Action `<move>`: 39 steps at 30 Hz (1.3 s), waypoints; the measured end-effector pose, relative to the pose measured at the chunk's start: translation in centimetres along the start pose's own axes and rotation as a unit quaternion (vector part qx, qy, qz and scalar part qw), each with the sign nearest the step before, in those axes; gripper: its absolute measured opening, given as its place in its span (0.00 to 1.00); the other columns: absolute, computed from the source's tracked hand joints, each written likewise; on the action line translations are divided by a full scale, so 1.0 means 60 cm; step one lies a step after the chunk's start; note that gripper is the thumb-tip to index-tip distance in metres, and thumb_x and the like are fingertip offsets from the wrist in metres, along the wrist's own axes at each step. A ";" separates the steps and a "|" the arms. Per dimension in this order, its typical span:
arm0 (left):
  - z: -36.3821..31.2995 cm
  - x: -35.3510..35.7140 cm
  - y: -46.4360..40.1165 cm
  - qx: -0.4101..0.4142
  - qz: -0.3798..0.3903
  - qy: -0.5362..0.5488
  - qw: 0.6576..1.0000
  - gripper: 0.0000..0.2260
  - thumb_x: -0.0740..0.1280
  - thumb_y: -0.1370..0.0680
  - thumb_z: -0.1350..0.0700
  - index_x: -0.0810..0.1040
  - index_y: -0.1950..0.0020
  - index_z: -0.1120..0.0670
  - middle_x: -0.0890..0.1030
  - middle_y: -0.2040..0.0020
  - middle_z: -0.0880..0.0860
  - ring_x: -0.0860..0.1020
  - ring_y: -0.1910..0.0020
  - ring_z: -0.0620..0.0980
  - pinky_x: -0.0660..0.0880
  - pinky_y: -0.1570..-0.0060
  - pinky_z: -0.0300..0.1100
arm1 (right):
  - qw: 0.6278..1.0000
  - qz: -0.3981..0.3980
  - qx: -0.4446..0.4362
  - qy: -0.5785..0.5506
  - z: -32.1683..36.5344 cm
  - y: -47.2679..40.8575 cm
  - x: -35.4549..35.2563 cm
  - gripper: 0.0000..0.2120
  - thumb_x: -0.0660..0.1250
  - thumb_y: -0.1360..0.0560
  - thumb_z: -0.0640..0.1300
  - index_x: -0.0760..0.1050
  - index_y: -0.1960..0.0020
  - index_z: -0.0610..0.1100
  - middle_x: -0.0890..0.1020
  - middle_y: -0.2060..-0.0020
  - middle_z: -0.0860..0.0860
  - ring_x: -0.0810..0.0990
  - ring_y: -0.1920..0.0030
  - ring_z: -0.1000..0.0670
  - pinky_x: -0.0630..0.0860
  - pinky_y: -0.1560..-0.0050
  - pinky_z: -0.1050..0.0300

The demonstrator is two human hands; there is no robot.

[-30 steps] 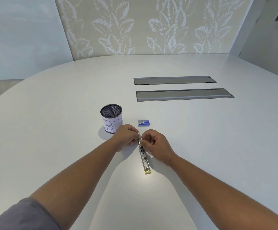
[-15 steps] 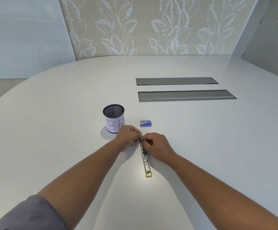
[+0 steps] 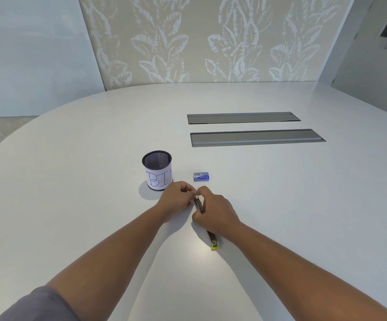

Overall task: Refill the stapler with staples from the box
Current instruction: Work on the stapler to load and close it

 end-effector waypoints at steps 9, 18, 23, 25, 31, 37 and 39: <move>-0.005 0.016 0.016 0.018 -0.029 -0.025 0.999 0.07 0.75 0.26 0.53 0.81 0.50 0.49 0.82 0.63 0.49 0.78 0.68 0.47 0.75 0.69 0.41 | 0.996 -0.045 0.015 -0.080 -0.007 0.004 -0.003 0.19 0.65 0.35 0.49 0.64 0.45 0.57 0.75 0.72 0.53 0.75 0.69 0.50 0.71 0.68 0.53; -0.029 0.026 0.026 -0.047 -0.054 0.170 0.983 0.06 0.70 0.27 0.64 0.82 0.51 0.62 0.82 0.62 0.60 0.79 0.65 0.54 0.78 0.59 0.48 | 0.990 -0.106 -0.024 -0.094 0.002 0.001 -0.018 0.18 0.65 0.32 0.51 0.65 0.44 0.58 0.74 0.74 0.55 0.74 0.71 0.54 0.69 0.69 0.57; -0.040 0.023 0.034 -0.014 -0.107 0.182 0.977 0.07 0.69 0.25 0.66 0.80 0.48 0.59 0.82 0.65 0.57 0.79 0.68 0.52 0.82 0.62 0.45 | 0.986 -0.083 -0.004 -0.143 -0.004 0.006 -0.025 0.20 0.67 0.32 0.51 0.64 0.44 0.62 0.78 0.66 0.54 0.77 0.68 0.54 0.76 0.64 0.52; -0.039 0.020 0.034 -0.001 -0.130 0.183 0.974 0.09 0.69 0.24 0.65 0.79 0.45 0.59 0.82 0.67 0.54 0.80 0.67 0.51 0.84 0.56 0.51 | 0.983 -0.049 0.007 -0.179 -0.009 0.011 -0.029 0.24 0.69 0.33 0.51 0.64 0.41 0.63 0.78 0.59 0.54 0.79 0.69 0.54 0.79 0.64 0.51; -0.043 0.013 0.034 0.030 -0.153 0.170 0.973 0.11 0.69 0.23 0.62 0.76 0.42 0.55 0.84 0.64 0.53 0.82 0.63 0.52 0.84 0.52 0.53 | 0.970 0.059 0.011 -0.237 -0.020 0.010 -0.067 0.24 0.71 0.34 0.43 0.69 0.43 0.60 0.78 0.48 0.52 0.79 0.67 0.52 0.76 0.70 0.57; -0.052 0.003 0.034 0.039 -0.149 0.186 0.970 0.09 0.71 0.24 0.63 0.74 0.47 0.55 0.84 0.62 0.54 0.83 0.63 0.53 0.85 0.54 0.51 | 0.966 0.032 0.022 -0.256 -0.024 -0.015 -0.109 0.14 0.71 0.34 0.41 0.75 0.54 0.57 0.86 0.55 0.54 0.84 0.61 0.52 0.83 0.53 0.47; -0.054 0.002 0.038 0.036 -0.141 0.201 0.969 0.10 0.72 0.24 0.64 0.74 0.47 0.55 0.85 0.58 0.57 0.84 0.60 0.54 0.85 0.55 0.49 | 0.965 0.011 0.018 -0.260 -0.021 -0.023 -0.117 0.11 0.73 0.33 0.42 0.76 0.55 0.55 0.88 0.58 0.53 0.86 0.57 0.46 0.83 0.50 0.42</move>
Point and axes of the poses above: each hand's wrist, its own y-axis away from the middle knuckle, its own x-axis out of the palm, z = x × y, the point moved 2 cm from there along -y, towards the middle knuckle
